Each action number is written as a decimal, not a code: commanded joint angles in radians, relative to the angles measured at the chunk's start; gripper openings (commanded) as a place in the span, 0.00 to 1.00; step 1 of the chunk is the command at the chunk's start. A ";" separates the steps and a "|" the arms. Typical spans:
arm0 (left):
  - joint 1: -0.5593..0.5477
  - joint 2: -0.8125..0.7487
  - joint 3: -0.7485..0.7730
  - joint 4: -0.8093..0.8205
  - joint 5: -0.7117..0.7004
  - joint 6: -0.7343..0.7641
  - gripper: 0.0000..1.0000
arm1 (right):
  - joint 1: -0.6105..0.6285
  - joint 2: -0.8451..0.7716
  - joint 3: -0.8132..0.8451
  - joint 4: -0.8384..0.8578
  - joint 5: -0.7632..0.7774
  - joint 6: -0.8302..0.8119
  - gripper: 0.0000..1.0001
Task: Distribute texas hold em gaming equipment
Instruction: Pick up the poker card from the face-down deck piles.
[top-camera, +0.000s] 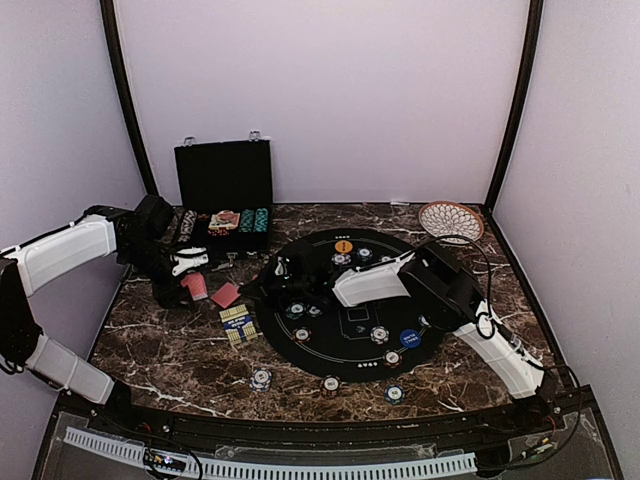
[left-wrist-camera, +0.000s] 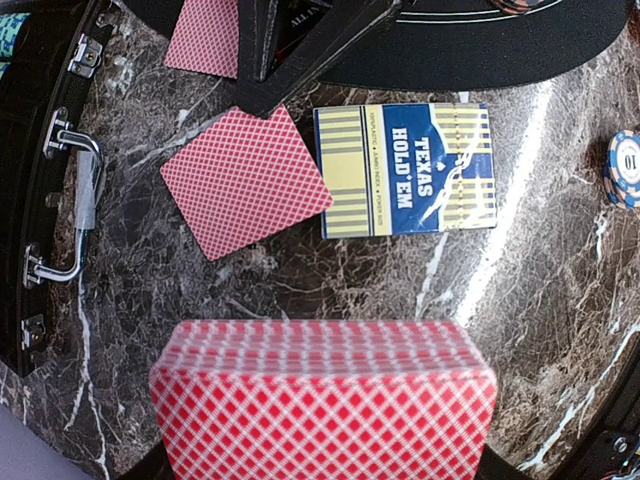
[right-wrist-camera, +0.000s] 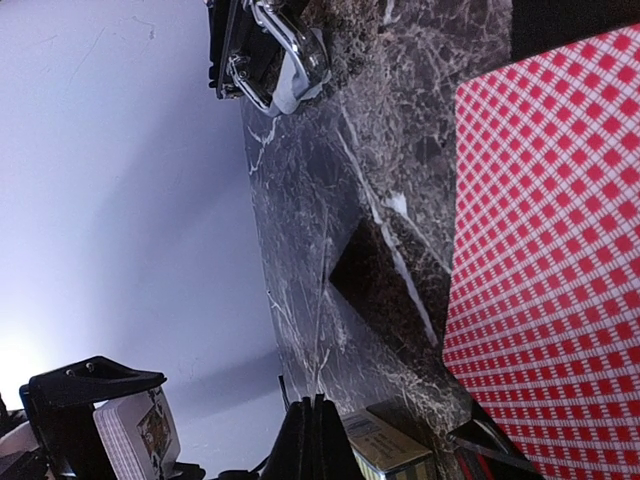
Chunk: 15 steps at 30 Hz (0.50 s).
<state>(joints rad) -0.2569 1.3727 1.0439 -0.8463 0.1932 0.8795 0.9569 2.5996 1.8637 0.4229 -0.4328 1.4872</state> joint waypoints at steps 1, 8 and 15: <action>0.004 -0.023 0.023 -0.032 0.021 0.002 0.23 | 0.016 0.067 -0.050 -0.083 -0.012 0.021 0.00; 0.004 -0.015 0.034 -0.037 0.027 -0.001 0.23 | 0.000 0.022 -0.059 -0.030 -0.048 -0.012 0.00; 0.004 -0.004 0.053 -0.048 0.027 -0.007 0.22 | -0.017 -0.052 -0.111 0.111 -0.132 0.038 0.00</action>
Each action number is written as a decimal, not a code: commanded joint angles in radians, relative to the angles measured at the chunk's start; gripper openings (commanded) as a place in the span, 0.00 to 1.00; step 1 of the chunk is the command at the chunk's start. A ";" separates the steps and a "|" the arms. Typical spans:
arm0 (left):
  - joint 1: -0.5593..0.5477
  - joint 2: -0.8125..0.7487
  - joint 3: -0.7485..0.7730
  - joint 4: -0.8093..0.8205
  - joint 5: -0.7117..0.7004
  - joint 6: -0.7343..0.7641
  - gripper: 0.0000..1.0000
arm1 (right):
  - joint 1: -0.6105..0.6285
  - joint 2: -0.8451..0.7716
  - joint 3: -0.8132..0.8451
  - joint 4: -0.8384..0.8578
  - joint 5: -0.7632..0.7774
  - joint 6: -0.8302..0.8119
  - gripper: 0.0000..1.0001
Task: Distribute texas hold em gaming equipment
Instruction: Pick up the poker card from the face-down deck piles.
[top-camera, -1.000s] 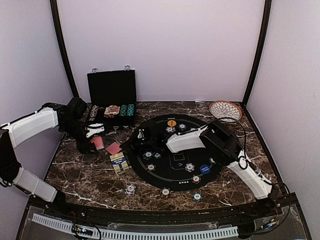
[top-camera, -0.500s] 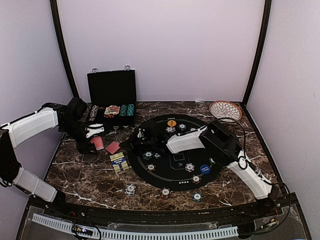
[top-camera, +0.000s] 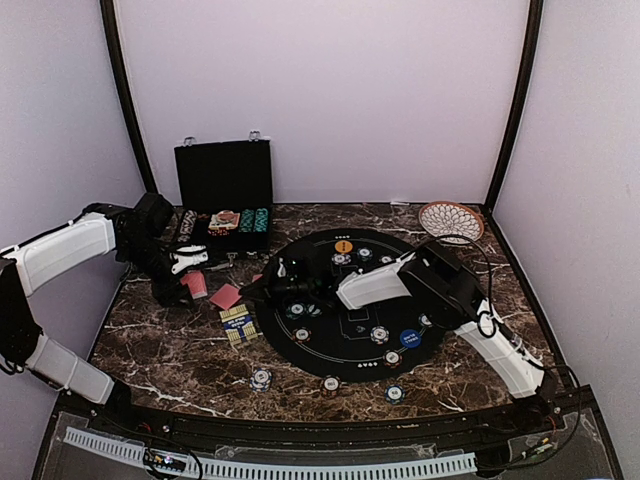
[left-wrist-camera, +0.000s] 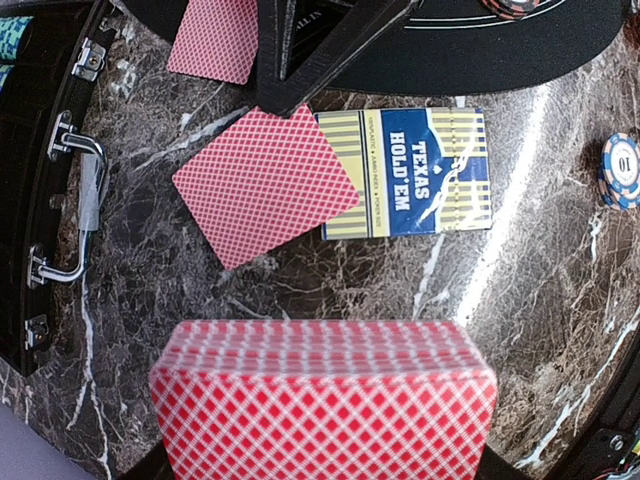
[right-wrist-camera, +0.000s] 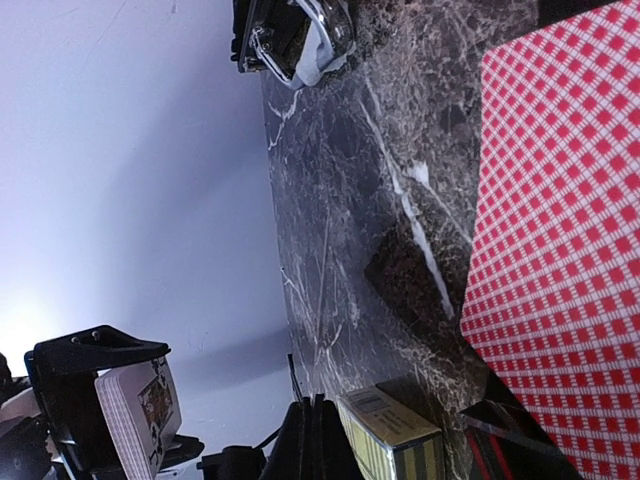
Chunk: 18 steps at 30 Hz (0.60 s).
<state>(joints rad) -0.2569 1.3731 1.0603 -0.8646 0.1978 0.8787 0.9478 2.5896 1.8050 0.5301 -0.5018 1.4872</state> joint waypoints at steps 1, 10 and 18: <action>0.004 -0.004 0.038 -0.031 0.024 -0.008 0.22 | -0.012 -0.061 -0.068 0.016 -0.065 0.039 0.00; 0.004 0.005 0.060 -0.042 0.029 -0.016 0.22 | -0.095 -0.261 -0.257 0.043 -0.088 -0.005 0.00; 0.004 0.009 0.055 -0.041 0.036 -0.020 0.22 | -0.155 -0.376 -0.261 -0.029 -0.139 -0.059 0.00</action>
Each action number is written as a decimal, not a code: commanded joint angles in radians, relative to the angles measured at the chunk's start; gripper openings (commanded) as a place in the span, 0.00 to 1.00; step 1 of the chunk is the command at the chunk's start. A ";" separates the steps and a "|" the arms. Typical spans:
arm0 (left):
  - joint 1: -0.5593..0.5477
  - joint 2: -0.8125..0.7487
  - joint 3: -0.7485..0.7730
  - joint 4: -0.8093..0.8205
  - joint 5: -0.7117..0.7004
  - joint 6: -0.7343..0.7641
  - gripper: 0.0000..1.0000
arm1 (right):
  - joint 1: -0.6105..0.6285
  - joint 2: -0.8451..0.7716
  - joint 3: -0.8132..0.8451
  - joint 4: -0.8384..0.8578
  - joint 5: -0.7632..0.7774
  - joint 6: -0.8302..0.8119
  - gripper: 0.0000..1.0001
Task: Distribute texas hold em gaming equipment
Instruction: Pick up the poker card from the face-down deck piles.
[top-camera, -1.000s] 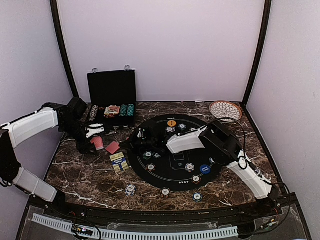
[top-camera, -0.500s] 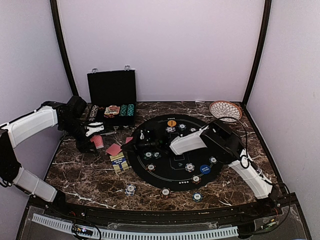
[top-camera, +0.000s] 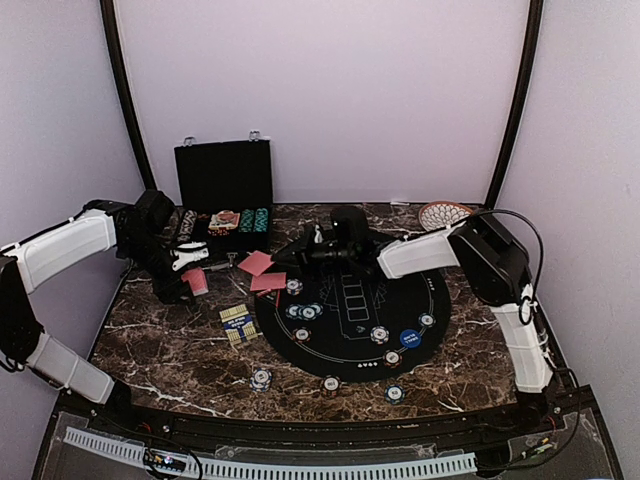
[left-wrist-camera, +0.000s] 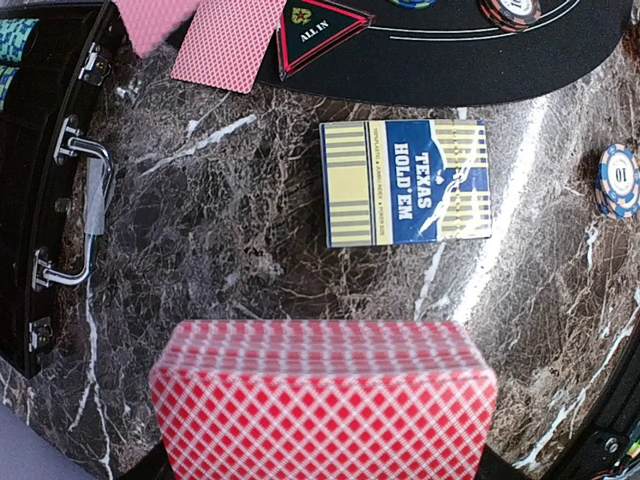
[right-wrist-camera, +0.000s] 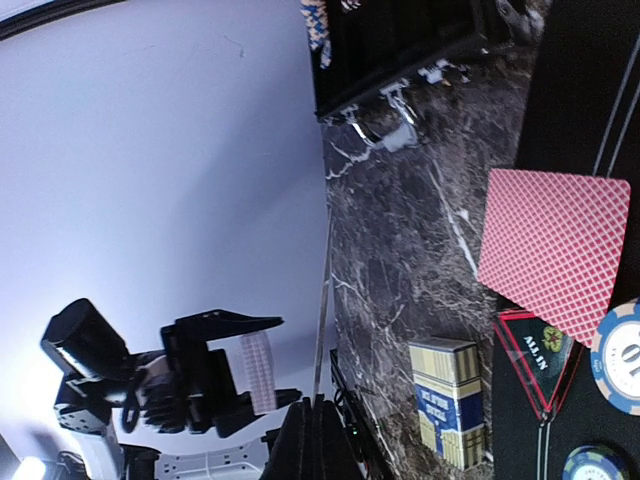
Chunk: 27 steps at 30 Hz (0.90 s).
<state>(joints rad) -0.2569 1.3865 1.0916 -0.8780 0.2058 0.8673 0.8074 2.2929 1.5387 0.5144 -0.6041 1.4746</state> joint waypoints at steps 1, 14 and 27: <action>0.004 -0.004 0.024 -0.027 0.029 -0.008 0.22 | -0.024 -0.094 -0.001 -0.025 -0.038 -0.061 0.00; 0.001 0.003 0.030 -0.038 0.048 -0.018 0.22 | -0.316 -0.333 -0.210 -0.360 -0.026 -0.382 0.00; -0.056 0.020 0.036 -0.032 0.044 -0.042 0.21 | -0.472 -0.246 -0.126 -0.579 0.034 -0.571 0.00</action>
<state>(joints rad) -0.2867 1.4090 1.0939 -0.8902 0.2279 0.8429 0.3435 1.9930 1.3479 -0.0158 -0.5812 0.9688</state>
